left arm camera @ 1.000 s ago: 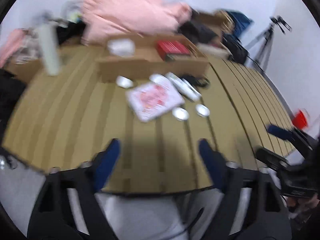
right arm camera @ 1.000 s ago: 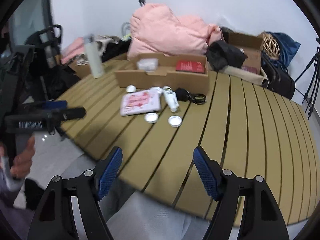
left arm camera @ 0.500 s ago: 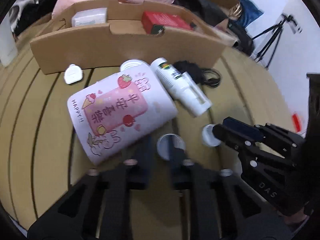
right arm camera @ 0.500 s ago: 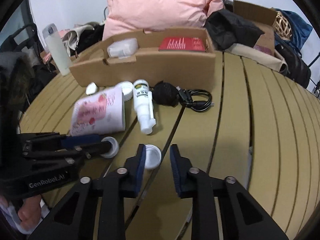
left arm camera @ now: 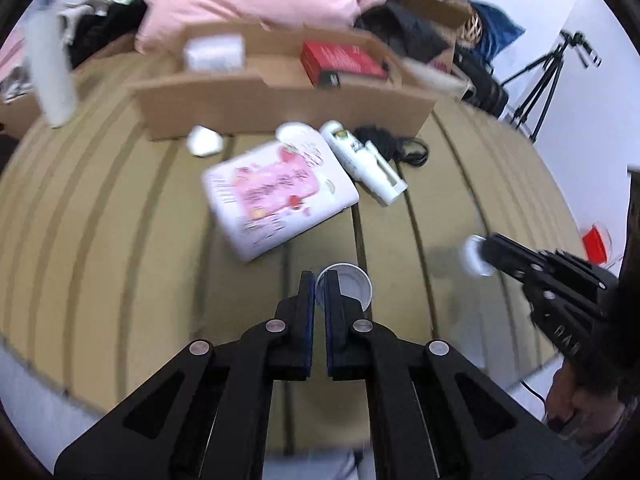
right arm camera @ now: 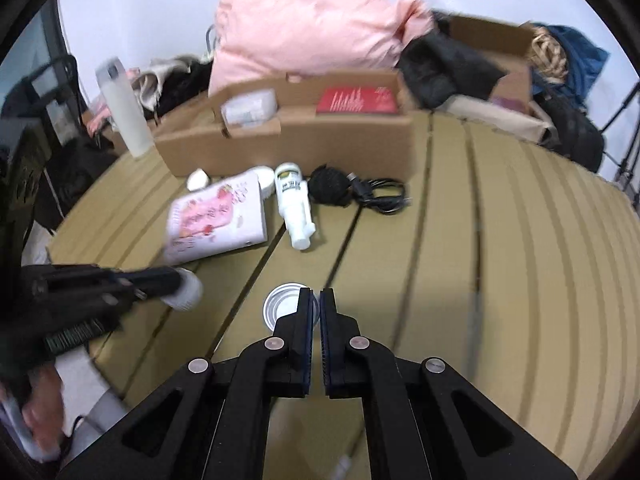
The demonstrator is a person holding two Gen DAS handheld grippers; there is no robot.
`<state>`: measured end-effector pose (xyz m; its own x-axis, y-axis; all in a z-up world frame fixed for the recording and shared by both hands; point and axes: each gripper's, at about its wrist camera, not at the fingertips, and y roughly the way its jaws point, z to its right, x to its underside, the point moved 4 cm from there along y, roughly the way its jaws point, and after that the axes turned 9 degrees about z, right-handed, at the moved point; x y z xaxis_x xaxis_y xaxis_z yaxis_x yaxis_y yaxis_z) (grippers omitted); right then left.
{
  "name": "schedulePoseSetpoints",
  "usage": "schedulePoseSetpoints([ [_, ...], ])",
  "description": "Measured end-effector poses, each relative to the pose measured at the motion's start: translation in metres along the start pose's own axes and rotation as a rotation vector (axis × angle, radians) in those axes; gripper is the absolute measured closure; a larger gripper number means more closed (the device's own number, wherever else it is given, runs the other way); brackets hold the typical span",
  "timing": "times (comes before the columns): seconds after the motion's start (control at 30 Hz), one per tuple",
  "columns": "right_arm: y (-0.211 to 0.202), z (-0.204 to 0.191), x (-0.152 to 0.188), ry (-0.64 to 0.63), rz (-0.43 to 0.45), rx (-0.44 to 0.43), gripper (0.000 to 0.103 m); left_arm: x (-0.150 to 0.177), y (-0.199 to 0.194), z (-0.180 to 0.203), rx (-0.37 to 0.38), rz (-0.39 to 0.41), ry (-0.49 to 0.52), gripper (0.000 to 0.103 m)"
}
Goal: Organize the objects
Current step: 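Grasp a white round lid with the left gripper, then place the white lid into the cardboard tray and open the left gripper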
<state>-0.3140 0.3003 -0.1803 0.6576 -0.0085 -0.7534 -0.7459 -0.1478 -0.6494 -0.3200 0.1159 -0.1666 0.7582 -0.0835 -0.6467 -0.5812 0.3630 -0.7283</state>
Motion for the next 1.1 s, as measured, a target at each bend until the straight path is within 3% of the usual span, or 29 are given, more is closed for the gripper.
schedulePoseSetpoints([
  [0.23, -0.120, -0.009, 0.025, -0.010, 0.076, 0.005, 0.099, 0.015, -0.121, -0.023, -0.059, 0.149, -0.038, 0.102],
  [0.37, -0.154, -0.019, 0.031, 0.011, 0.114, -0.006, 0.099, 0.015, -0.146, -0.025, -0.064, 0.187, -0.060, 0.102],
  [0.53, -0.165, -0.032, 0.023, -0.008, 0.142, -0.029, 0.099, 0.007, -0.157, -0.019, -0.030, 0.213, -0.051, 0.102],
  [0.73, -0.133, -0.034, -0.006, -0.010, 0.116, -0.088, 0.099, -0.035, -0.121, -0.030, -0.068, 0.216, 0.014, 0.102],
  [0.9, -0.073, -0.028, -0.076, -0.035, 0.095, -0.131, 0.099, -0.097, -0.073, -0.042, -0.078, 0.238, 0.083, 0.102],
  [1.1, 0.035, -0.026, -0.162, -0.044, 0.041, -0.127, 0.099, -0.175, 0.022, -0.068, -0.114, 0.116, 0.113, 0.102],
])
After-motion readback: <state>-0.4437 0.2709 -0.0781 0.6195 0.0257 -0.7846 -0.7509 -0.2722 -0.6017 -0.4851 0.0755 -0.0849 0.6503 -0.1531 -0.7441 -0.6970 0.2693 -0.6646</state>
